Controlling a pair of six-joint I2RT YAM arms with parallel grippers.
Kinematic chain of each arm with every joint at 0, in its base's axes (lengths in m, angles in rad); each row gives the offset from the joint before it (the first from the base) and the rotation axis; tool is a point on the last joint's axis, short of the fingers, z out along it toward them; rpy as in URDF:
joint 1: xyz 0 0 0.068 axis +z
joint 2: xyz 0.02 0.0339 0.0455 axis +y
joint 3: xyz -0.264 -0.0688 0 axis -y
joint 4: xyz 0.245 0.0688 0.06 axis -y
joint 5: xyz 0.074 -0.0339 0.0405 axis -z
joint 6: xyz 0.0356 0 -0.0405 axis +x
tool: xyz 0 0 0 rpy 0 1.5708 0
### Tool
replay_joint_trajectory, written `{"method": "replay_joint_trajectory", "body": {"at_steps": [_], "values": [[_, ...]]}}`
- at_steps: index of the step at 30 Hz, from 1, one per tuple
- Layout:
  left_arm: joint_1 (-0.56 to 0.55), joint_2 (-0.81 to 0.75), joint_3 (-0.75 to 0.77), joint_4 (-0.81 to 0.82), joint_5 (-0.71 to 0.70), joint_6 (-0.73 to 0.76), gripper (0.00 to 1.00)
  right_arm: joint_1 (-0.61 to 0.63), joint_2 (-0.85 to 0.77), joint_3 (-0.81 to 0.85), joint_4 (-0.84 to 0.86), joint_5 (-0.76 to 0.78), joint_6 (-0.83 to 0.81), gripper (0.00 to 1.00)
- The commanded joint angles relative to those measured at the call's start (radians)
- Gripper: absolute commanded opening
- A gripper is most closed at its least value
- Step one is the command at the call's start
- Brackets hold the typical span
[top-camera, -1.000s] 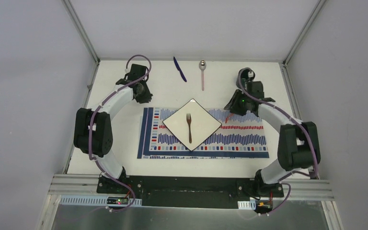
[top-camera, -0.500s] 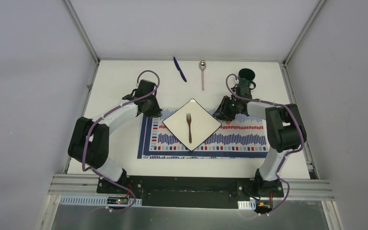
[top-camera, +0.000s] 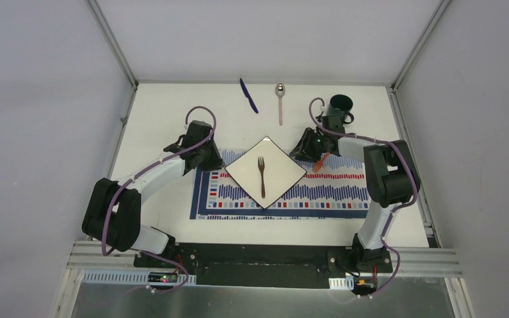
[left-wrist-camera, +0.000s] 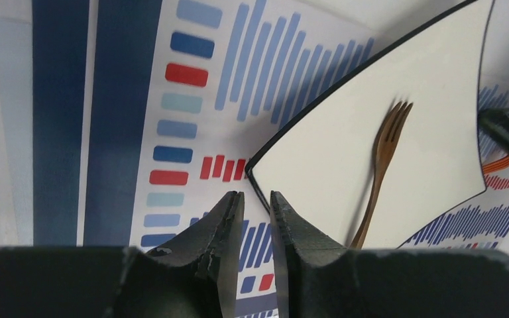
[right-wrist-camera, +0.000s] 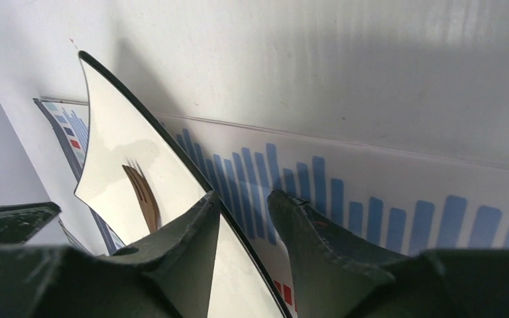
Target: Set the dinner table for one person
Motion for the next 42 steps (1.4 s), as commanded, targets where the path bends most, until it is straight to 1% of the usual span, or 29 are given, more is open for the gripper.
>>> {"method": "replay_joint_trajectory", "body": {"at_steps": [1,4,7,18,32,34,35,37,38,41,42], "values": [[-0.027,-0.07,-0.057,0.047,0.009,-0.048,0.24,0.011,-0.005,0.052,0.022,-0.011,0.014,0.44],[-0.041,-0.103,-0.093,0.064,0.017,-0.073,0.25,0.012,0.004,0.063,0.028,-0.023,0.018,0.44],[-0.046,-0.1,-0.114,0.081,0.017,-0.085,0.25,0.013,0.008,0.069,0.04,-0.027,0.027,0.44],[-0.055,0.014,-0.102,0.164,-0.002,-0.102,0.24,0.031,0.039,0.077,0.051,-0.071,0.019,0.44],[-0.075,0.133,-0.136,0.316,0.033,-0.17,0.22,0.045,0.054,0.083,0.056,-0.093,0.013,0.42],[-0.078,0.14,-0.136,0.317,0.037,-0.175,0.22,0.05,0.059,0.085,0.056,-0.105,0.007,0.38],[-0.08,0.141,-0.135,0.317,0.038,-0.176,0.22,0.051,0.061,0.085,0.056,-0.114,0.005,0.33],[-0.084,0.145,-0.131,0.317,0.034,-0.176,0.22,0.055,0.07,0.087,0.057,-0.137,0.0,0.19],[-0.085,0.148,-0.129,0.317,0.036,-0.175,0.21,0.058,0.074,0.088,0.057,-0.141,0.001,0.14],[-0.089,0.162,-0.118,0.317,0.04,-0.173,0.2,0.068,0.072,0.086,0.057,-0.151,0.001,0.05],[-0.09,0.166,-0.114,0.317,0.042,-0.171,0.2,0.07,0.067,0.083,0.056,-0.148,0.001,0.0]]}}
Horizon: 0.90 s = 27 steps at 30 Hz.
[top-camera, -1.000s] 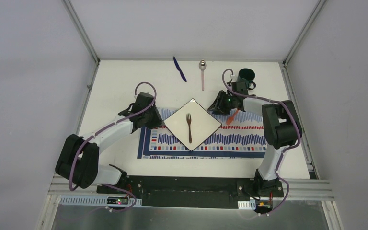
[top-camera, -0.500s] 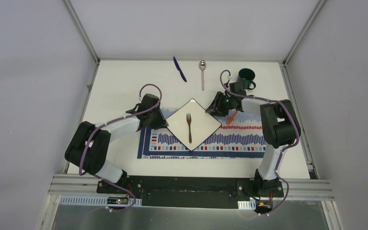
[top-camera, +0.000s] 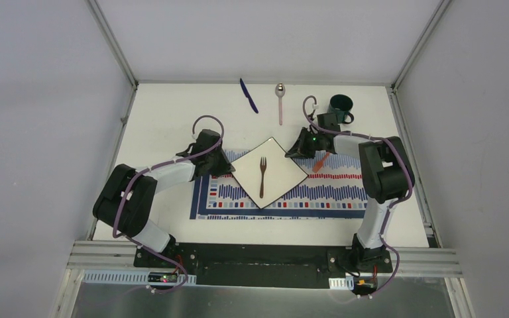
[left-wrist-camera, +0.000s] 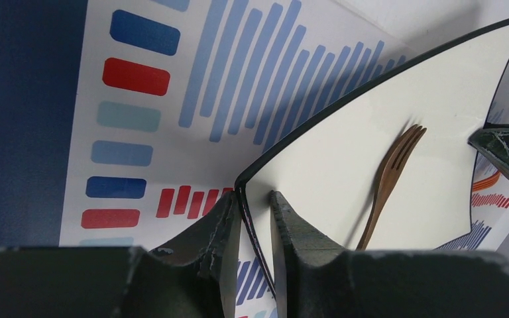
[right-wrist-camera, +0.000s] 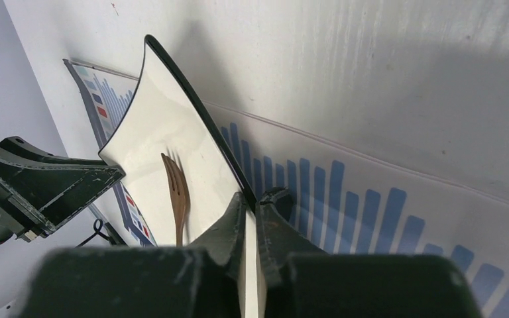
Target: Set the dinner table for one person
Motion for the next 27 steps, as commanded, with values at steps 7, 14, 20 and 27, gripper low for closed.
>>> {"method": "replay_joint_trajectory", "body": {"at_steps": [7,14,20,27], "values": [[-0.032,0.069,0.059,0.045,0.03,0.019,0.18,0.058,-0.057,-0.02,0.021,-0.004,0.024,0.0],[-0.032,0.133,0.178,0.004,0.048,0.051,0.17,0.077,-0.142,-0.097,0.008,0.018,0.025,0.0],[-0.046,0.206,0.262,0.0,0.074,0.055,0.16,0.091,-0.218,-0.151,-0.023,0.039,0.015,0.0],[-0.103,0.272,0.327,-0.001,0.074,0.048,0.15,0.096,-0.292,-0.19,-0.049,0.065,0.016,0.0]]}}
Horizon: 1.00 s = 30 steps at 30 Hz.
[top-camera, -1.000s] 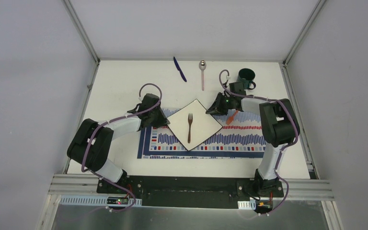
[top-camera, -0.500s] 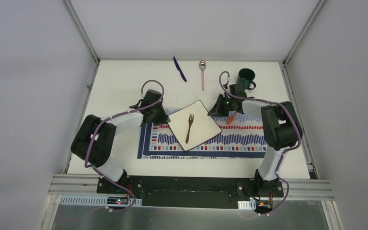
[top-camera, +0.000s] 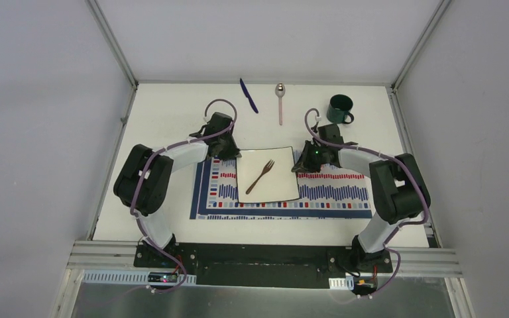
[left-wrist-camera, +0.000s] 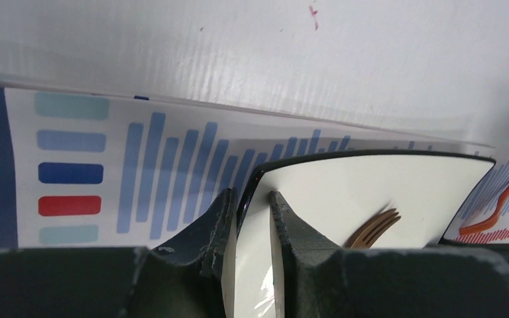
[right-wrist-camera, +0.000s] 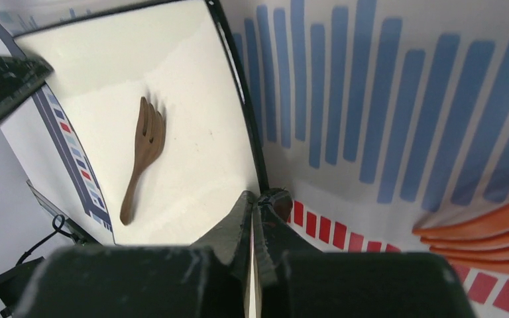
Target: Set the dinner table for one person
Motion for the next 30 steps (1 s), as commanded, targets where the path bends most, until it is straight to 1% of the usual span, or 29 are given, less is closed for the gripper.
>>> {"method": "replay_joint_trajectory", "body": {"at_steps": [1,9,15,23,30], "values": [[-0.106,0.068,0.055,0.091,0.078,-0.042,0.15,0.048,-0.085,-0.006,0.03,-0.072,0.022,0.0],[-0.174,0.094,0.093,0.083,0.064,-0.056,0.15,0.038,-0.098,0.007,0.009,-0.045,0.016,0.0],[-0.194,0.075,0.075,0.074,0.041,-0.058,0.14,0.025,-0.083,0.029,0.007,-0.045,0.015,0.0],[-0.194,0.021,0.038,0.037,-0.001,-0.042,0.14,0.029,-0.005,0.024,0.078,-0.076,0.044,0.0],[-0.192,-0.01,0.013,0.016,-0.03,-0.036,0.14,0.045,0.075,0.054,0.123,-0.098,0.064,0.0]]}}
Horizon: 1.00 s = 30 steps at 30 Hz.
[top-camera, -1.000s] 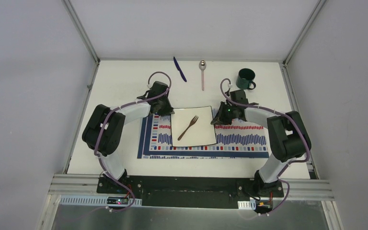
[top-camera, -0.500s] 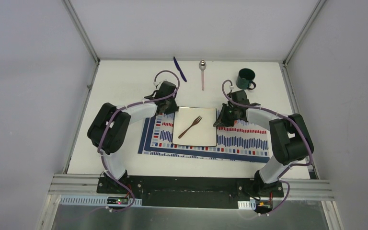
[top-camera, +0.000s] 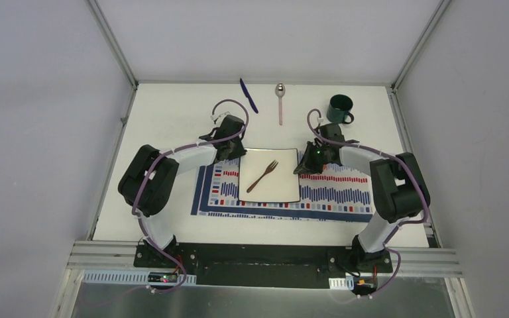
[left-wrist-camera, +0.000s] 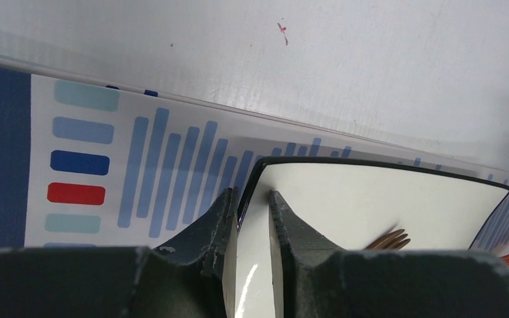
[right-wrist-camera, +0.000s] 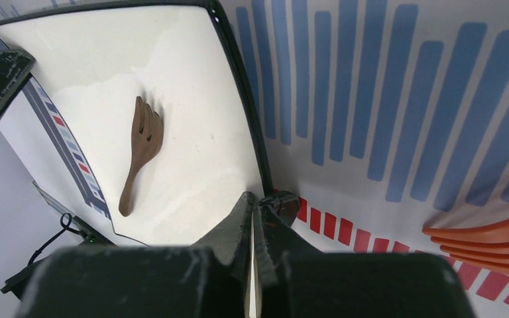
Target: Set the dinner table for one person
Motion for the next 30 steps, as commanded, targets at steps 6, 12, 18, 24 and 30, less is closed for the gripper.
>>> {"method": "replay_joint_trajectory", "body": {"at_steps": [6,12,18,24,30], "values": [[-0.086,-0.067,-0.048,-0.045,0.114,-0.041,0.14,0.083,0.138,0.086,0.232,-0.11,0.064,0.0],[-0.071,-0.071,-0.047,-0.056,0.109,-0.03,0.14,0.105,0.163,0.095,0.247,-0.115,0.071,0.0],[-0.067,-0.066,-0.019,-0.055,0.151,0.0,0.28,0.101,0.131,0.074,0.218,-0.121,0.043,0.25],[-0.066,-0.099,-0.055,-0.042,0.263,0.007,0.36,0.083,0.11,0.091,0.142,-0.137,-0.004,0.3],[-0.064,-0.197,-0.152,-0.027,0.295,-0.01,0.36,0.06,-0.01,0.069,-0.051,0.09,-0.092,0.32]]}}
